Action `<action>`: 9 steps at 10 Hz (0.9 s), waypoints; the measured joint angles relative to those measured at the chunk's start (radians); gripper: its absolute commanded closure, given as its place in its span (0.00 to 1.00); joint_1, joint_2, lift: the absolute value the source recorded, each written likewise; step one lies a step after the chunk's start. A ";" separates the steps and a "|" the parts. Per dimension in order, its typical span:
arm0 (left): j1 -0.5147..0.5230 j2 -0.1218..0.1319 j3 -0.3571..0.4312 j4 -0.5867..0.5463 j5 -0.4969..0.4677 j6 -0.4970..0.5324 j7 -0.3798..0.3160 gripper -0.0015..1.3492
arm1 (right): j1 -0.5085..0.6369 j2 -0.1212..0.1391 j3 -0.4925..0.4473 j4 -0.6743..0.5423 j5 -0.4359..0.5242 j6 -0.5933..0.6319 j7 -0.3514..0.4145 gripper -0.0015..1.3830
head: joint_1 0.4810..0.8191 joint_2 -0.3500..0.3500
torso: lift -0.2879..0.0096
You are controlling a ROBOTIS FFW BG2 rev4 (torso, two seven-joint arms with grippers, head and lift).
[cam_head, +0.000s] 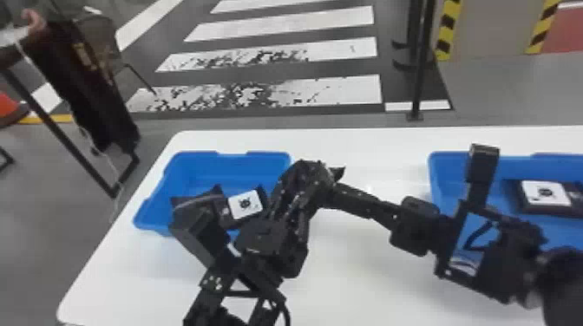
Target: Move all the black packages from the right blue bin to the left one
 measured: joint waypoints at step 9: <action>-0.046 -0.020 0.118 0.047 -0.178 -0.048 0.004 0.90 | 0.020 -0.006 0.001 0.040 -0.059 -0.034 0.001 0.11 | 0.63 0.92 | 0.35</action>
